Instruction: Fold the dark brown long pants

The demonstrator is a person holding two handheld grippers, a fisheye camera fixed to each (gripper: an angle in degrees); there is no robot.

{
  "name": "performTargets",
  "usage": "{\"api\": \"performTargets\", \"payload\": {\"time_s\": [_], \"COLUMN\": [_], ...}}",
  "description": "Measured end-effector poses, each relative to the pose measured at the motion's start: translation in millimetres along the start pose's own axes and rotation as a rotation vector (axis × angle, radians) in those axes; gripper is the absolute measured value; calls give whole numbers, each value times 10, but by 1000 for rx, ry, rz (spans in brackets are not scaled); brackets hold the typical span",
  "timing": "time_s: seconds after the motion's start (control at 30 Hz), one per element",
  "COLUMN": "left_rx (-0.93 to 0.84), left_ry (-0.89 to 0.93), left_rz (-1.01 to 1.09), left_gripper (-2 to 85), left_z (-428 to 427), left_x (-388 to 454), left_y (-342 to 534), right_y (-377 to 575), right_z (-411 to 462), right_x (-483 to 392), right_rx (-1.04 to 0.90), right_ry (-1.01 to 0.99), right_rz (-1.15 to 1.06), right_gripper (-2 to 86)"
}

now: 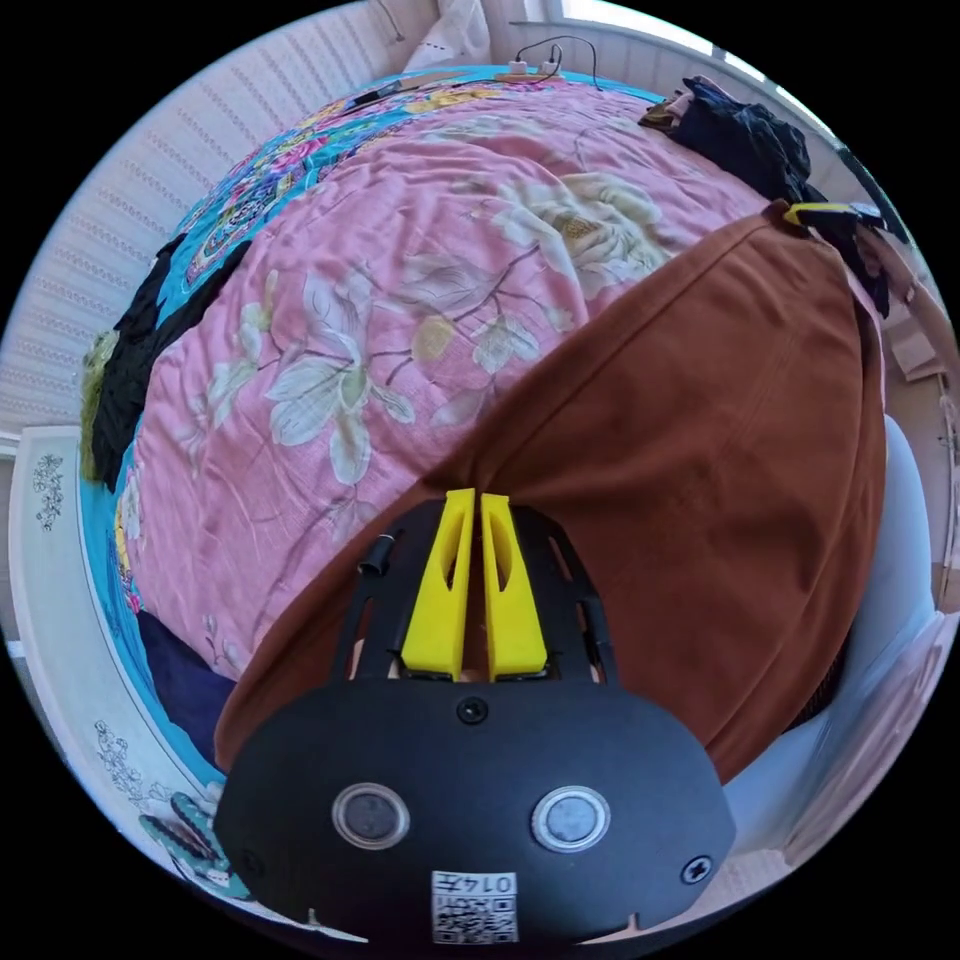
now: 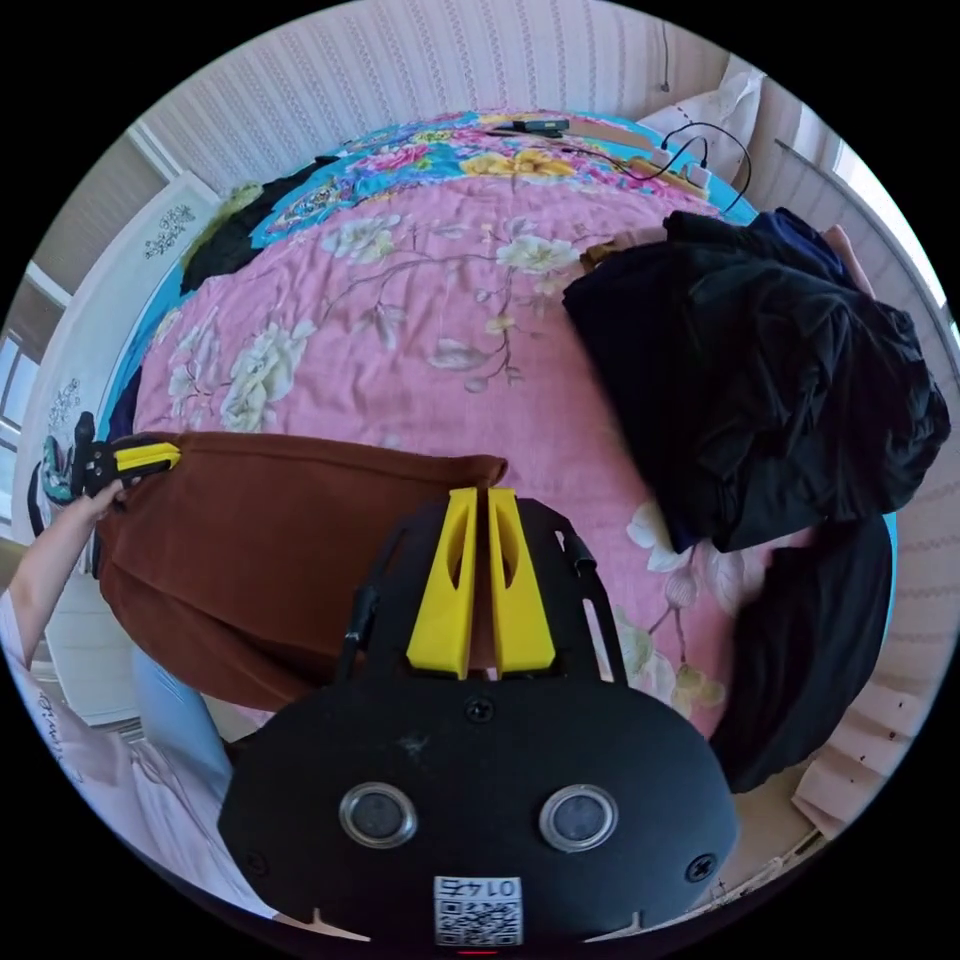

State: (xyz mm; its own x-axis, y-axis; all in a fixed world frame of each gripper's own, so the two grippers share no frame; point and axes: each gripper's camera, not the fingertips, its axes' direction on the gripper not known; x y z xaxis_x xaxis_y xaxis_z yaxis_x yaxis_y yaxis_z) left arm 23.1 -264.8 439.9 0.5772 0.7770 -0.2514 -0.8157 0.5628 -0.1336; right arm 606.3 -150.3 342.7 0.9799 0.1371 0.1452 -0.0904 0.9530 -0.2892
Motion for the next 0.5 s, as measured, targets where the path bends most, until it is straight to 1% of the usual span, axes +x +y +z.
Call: {"api": "performTargets", "payload": {"time_s": [0.1,0.17,0.2,0.23,0.3,0.4,0.43,0.5], "left_rx": [83,120,143,164,171,118,113,135], "left_ry": [75,26,-43,-84,-105,-23,25,28], "left_rz": [-70,-68,-69,-91,-151,-298,-335,-337], "left_gripper": [-8,-9,-9,-9,-9,-7,-5,-3], "left_z": [-213,-384,-491,-563,-548,-257,-165,-146], "left_x": [-163,-211,-241,-301,-413,-523,-510,-435], "left_y": [45,48,44,40,30,56,93,148], "right_y": [-122,-241,-329,-420,-535,-542,-439,-179], "right_z": [-223,-282,-301,-298,-212,36,75,83], "right_x": [72,58,54,71,128,255,272,287], "right_rx": [68,85,100,118,137,88,77,58], "right_ry": [-44,-9,10,8,-19,-22,-37,-70], "right_rz": [-67,-124,-146,-146,-126,1,15,-29], "right_gripper": [-2,-3,-2,-1,2,15,25,53]}}
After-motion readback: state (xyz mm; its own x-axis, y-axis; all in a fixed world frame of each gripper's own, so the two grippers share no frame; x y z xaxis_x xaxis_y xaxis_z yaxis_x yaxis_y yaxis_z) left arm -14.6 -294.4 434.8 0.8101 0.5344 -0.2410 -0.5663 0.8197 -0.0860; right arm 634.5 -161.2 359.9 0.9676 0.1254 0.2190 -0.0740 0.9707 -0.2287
